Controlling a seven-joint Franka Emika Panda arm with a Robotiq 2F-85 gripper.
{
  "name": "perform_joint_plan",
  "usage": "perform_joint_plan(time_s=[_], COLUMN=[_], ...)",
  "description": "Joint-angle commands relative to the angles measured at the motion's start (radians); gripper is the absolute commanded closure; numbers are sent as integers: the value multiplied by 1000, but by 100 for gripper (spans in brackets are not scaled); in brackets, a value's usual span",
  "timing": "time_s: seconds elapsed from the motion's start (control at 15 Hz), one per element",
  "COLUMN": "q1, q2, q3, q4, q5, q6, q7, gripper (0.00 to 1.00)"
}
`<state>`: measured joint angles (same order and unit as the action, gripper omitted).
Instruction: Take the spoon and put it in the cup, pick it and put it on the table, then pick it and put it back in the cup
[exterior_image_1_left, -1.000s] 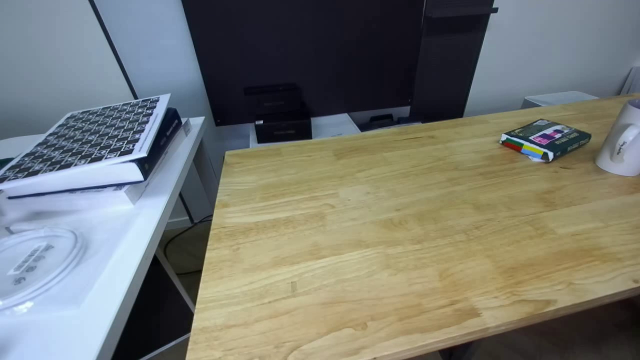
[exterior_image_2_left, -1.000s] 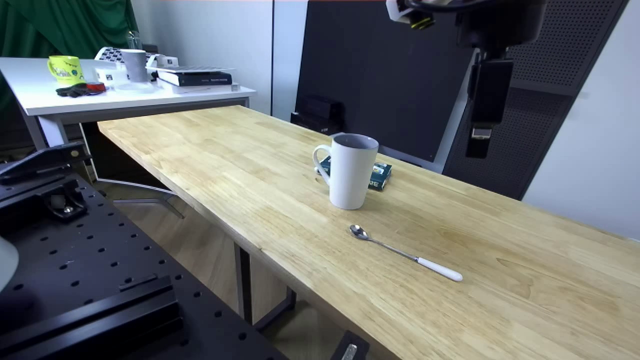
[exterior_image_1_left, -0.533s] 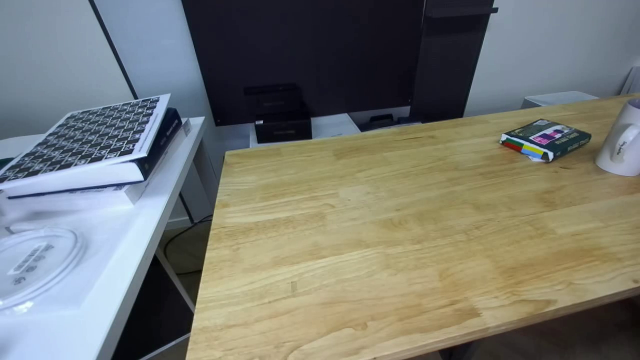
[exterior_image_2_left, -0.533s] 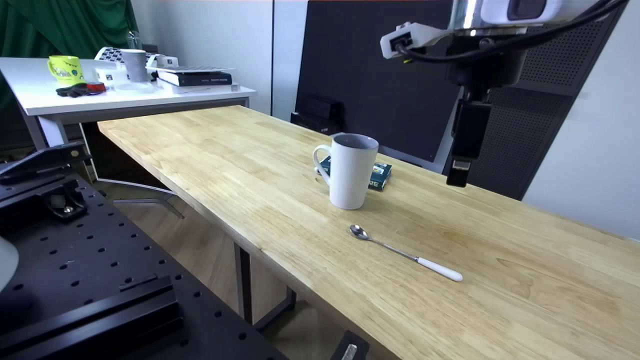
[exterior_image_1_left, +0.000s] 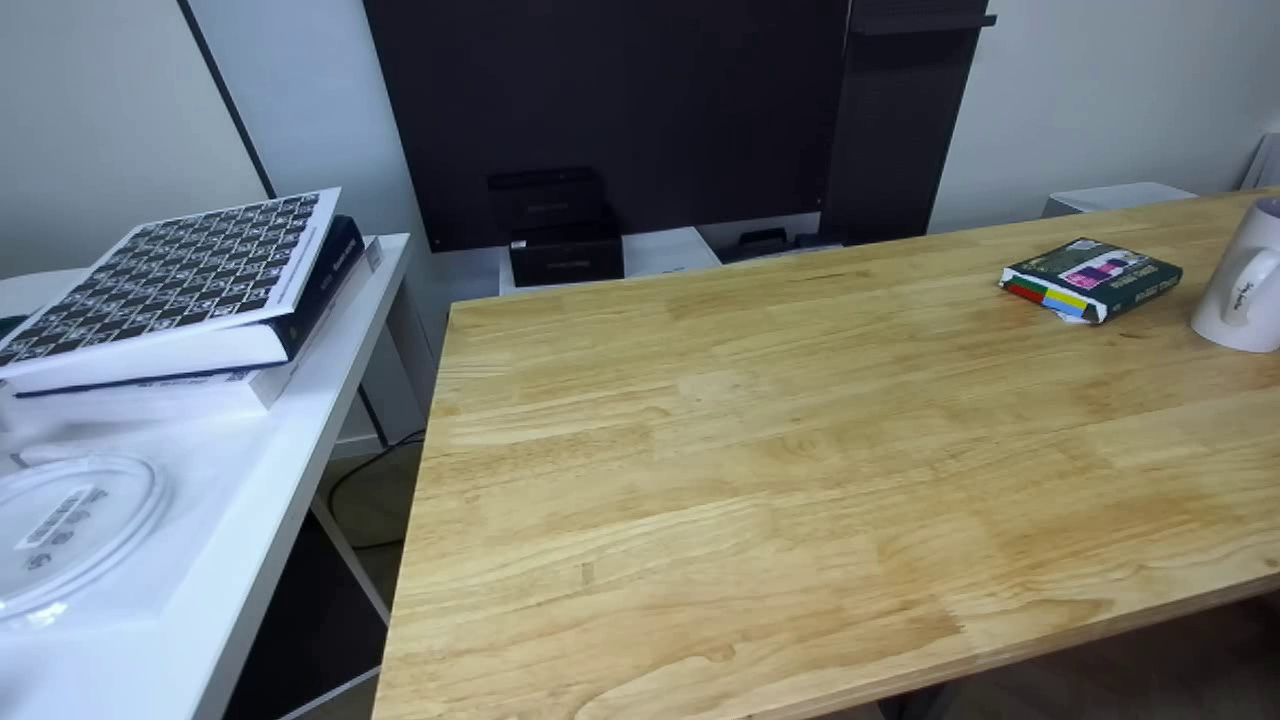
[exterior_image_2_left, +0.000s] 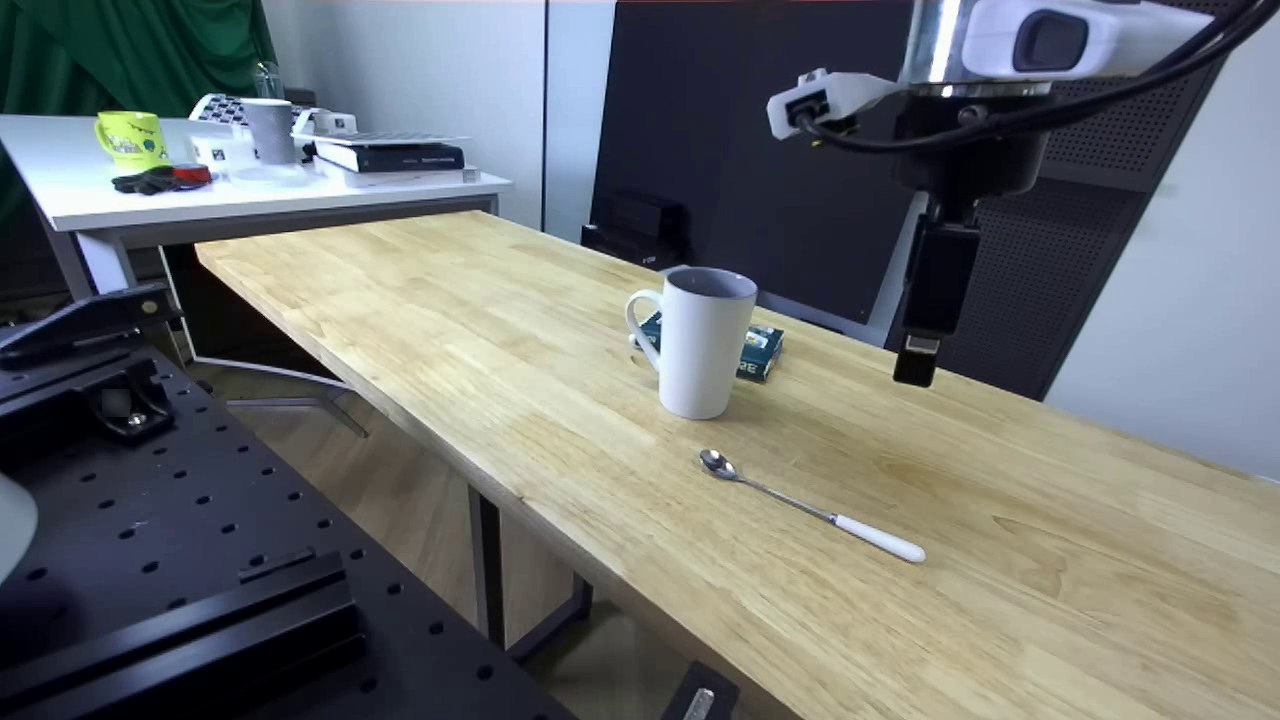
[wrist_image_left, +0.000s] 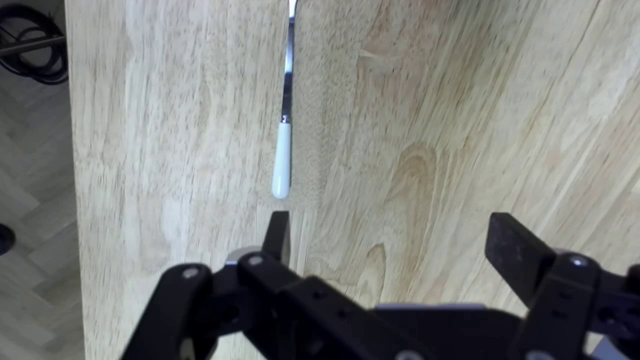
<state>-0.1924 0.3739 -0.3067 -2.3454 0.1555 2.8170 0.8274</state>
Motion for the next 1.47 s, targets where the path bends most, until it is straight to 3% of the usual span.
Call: perform_joint_plan(time_s=[0.0,0.33,1.0,1.4], q1=[15,13,-8,-39], q2=[4,12,201,262], q3=[-14,-12,-75,-58], q4=[3,7,65,100], q5=[18,21,32,71], q6=[-2,3,-4,0], q7=[-14,-16,-10,-29], gripper=[0,0,0,0])
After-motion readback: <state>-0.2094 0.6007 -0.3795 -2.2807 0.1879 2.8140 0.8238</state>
